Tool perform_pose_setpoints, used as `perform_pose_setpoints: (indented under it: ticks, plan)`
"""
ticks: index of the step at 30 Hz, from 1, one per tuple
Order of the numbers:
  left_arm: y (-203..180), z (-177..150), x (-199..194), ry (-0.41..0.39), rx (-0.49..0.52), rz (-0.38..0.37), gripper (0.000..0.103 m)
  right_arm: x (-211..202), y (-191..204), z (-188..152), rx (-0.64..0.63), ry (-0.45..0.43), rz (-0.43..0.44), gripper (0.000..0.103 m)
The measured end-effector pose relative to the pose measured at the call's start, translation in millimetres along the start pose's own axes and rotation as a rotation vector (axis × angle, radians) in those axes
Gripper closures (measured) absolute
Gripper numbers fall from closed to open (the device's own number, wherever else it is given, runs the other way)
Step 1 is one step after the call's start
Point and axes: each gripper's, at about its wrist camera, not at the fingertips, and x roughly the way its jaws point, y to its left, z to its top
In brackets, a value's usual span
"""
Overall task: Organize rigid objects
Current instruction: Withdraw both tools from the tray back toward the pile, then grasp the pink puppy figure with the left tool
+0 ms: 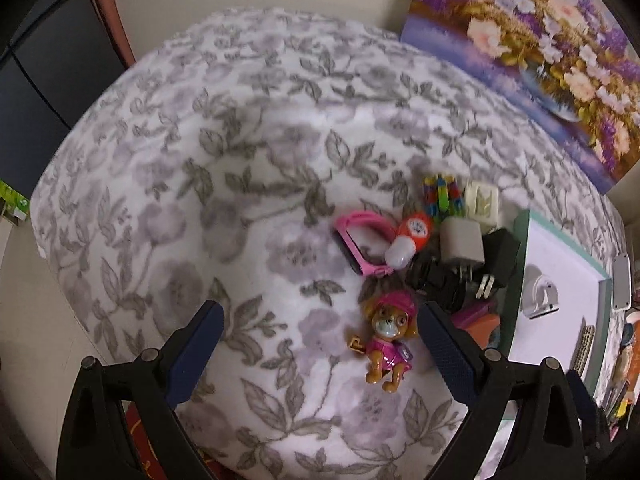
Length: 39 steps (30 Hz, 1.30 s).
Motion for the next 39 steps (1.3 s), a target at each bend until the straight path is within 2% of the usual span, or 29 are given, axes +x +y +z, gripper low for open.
perform_pose_setpoints:
  ticks: [8,16,27,39]
  plan:
    - [-9,1,32,0.087,0.021,-0.013,0.006,36,11,0,-0.034,0.112,0.006,0.000]
    - [-20,3,46,0.138,0.056,-0.010,0.006,62,4,10,-0.002,0.220,-0.005,0.000]
    - [-23,-4,65,0.193,0.033,-0.022,0.006,69,-16,12,0.040,0.281,-0.033,0.000]
    - [-37,-14,76,0.220,0.096,-0.012,0.006,56,-51,8,0.133,0.282,-0.056,0.000]
